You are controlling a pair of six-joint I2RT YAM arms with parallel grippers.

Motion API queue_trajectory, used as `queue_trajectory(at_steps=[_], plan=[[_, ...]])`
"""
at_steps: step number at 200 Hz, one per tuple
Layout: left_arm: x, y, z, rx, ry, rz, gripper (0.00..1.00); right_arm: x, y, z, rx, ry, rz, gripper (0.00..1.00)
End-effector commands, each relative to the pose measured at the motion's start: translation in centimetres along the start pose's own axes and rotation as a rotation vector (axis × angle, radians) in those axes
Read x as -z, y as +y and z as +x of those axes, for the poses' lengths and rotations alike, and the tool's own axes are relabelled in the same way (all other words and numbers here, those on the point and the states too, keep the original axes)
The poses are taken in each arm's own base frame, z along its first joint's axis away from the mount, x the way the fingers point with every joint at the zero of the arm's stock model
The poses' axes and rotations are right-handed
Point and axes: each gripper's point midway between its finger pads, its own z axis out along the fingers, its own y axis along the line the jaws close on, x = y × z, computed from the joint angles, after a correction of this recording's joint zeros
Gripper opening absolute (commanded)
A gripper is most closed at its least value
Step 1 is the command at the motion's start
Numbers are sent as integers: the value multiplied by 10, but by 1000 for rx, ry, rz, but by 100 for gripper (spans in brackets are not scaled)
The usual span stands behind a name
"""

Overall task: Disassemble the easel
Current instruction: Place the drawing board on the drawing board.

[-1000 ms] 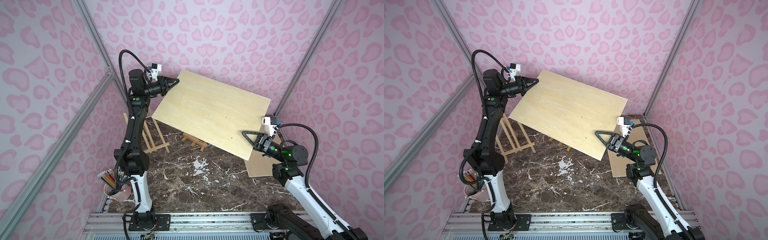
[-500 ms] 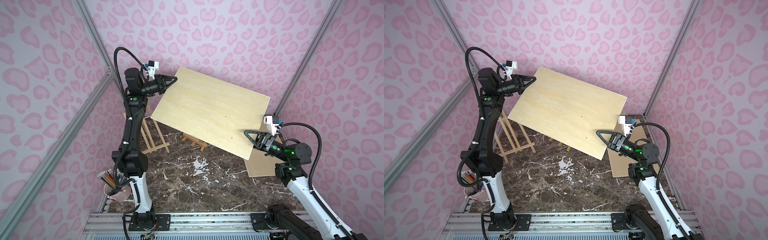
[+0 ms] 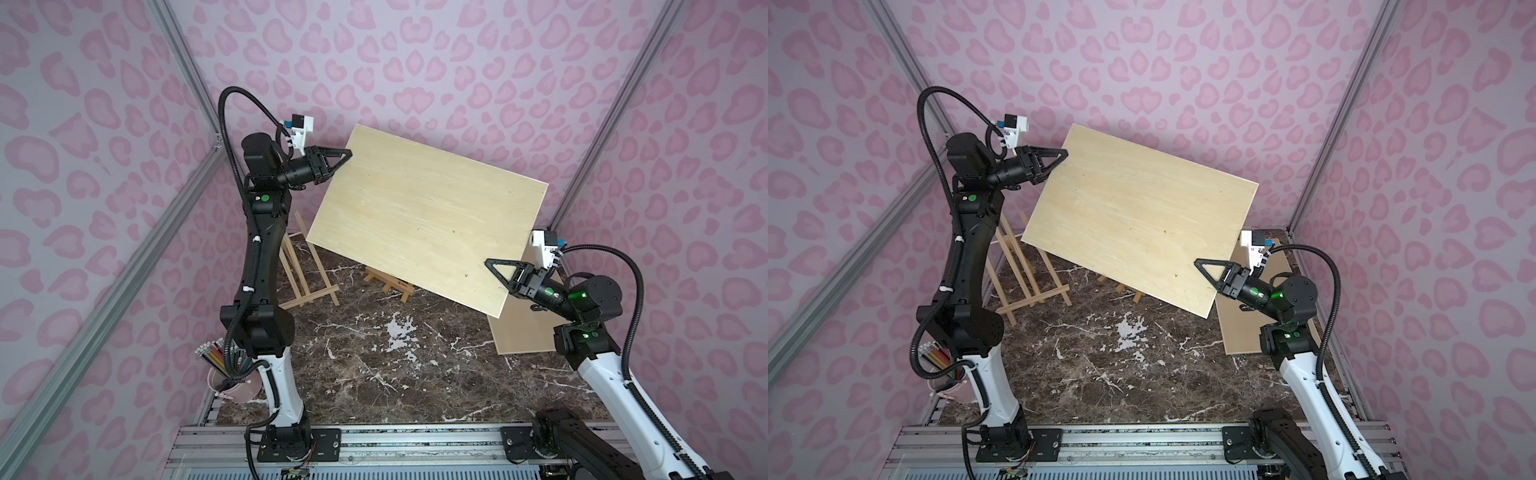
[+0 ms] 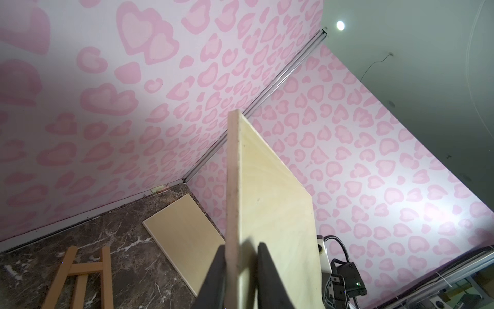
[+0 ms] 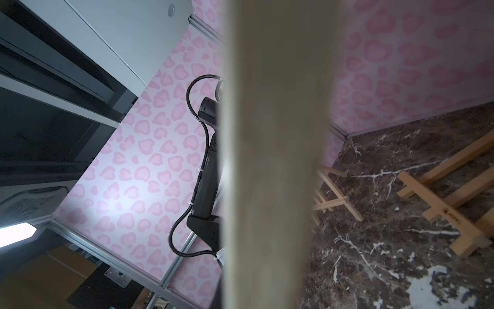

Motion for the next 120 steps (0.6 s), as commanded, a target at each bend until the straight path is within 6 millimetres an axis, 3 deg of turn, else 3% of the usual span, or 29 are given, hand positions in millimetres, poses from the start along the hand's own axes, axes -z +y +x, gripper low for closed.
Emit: queue_trajectory(at_steps=[1,22,53,61,66,72,91,120], plan=[[-2,-18,-6,-192,-22,32,3,1,28,-4,160,-12,-83,0],[-8,-13,-2,-175,-23,11,4,2,21,-6,140,-41,-85,0],[-10,11,-7,-107,-70,-92,34,12,26,-11,148,-128,-121,0],[-9,18,-8,-96,-76,-125,47,17,27,-14,146,-159,-126,0],[-9,21,-8,-90,-80,-138,64,20,28,-15,145,-179,-133,0],[-8,25,-8,-80,-85,-154,78,24,31,-16,144,-196,-149,0],[-8,37,-8,-51,-98,-196,99,35,34,-21,134,-258,-177,0],[-6,52,-7,-10,-114,-247,98,45,32,-26,107,-314,-203,0]])
